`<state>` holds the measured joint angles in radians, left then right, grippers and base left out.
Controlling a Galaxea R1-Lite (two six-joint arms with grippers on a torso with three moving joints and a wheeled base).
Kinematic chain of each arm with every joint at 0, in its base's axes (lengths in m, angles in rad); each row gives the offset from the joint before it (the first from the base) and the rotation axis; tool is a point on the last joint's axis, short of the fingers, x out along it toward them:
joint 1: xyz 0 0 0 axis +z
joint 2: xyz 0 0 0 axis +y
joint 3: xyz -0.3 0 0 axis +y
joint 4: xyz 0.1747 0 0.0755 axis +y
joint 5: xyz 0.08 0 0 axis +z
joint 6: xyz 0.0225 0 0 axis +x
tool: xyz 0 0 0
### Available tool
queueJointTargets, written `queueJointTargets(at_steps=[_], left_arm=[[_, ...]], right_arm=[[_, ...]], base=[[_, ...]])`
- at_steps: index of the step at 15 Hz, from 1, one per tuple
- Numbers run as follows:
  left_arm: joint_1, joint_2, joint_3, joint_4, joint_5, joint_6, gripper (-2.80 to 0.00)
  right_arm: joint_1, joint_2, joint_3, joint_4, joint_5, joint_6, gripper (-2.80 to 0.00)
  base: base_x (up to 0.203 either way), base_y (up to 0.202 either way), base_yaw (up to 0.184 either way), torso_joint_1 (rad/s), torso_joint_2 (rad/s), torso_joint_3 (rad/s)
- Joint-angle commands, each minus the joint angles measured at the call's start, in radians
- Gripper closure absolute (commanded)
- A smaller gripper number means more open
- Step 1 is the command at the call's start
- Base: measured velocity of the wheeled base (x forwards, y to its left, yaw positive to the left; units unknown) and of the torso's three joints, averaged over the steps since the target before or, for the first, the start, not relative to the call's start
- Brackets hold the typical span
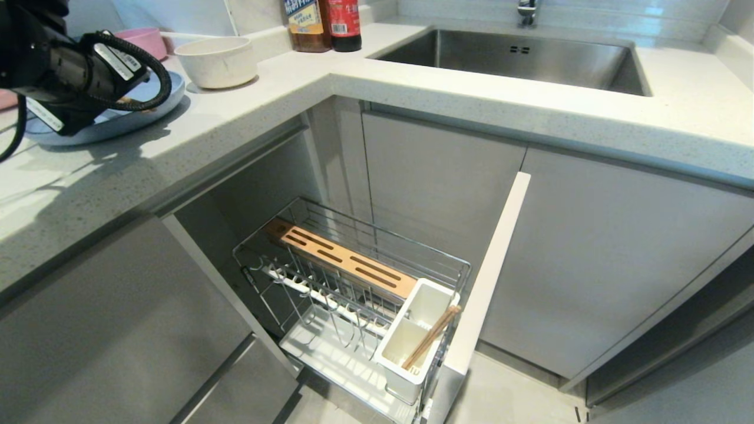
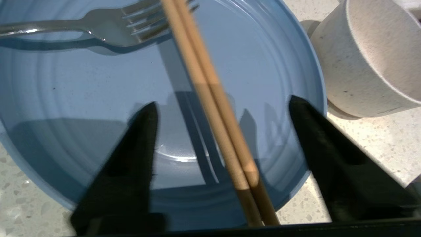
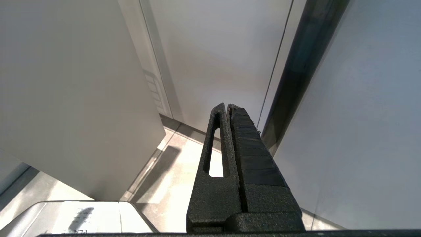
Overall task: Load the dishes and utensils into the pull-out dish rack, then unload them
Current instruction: Pick up the chopsticks and place it in the cupboard
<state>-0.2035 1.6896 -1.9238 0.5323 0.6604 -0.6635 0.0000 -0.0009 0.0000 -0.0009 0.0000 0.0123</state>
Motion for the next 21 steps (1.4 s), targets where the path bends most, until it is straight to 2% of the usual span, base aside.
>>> queueJointTargets(at_steps=[1, 12, 18, 21], left_arm=[[0.003, 0.006, 0.000, 0.003, 0.004, 0.008, 0.00], [0.014, 0.010, 0.000, -0.015, 0.006, 0.029, 0.00], [0.029, -0.070, 0.000, -0.038, 0.030, 0.042, 0.00], [0.012, -0.131, 0.002, -0.048, 0.014, 0.043, 0.00]], right_arm=[[0.000, 0.001, 0.002, -0.001, 0.000, 0.000, 0.00], [0.000, 0.001, 0.002, 0.000, 0.000, 0.000, 0.00], [0.000, 0.001, 0.002, 0.000, 0.000, 0.000, 0.00], [0.000, 0.001, 0.001, 0.000, 0.000, 0.000, 0.00]], base=[[0.000, 0.000, 0.000, 0.000, 0.00, 0.000], [0.000, 0.000, 0.000, 0.000, 0.00, 0.000], [0.000, 0.000, 0.000, 0.000, 0.00, 0.000], [0.000, 0.000, 0.000, 0.000, 0.00, 0.000]])
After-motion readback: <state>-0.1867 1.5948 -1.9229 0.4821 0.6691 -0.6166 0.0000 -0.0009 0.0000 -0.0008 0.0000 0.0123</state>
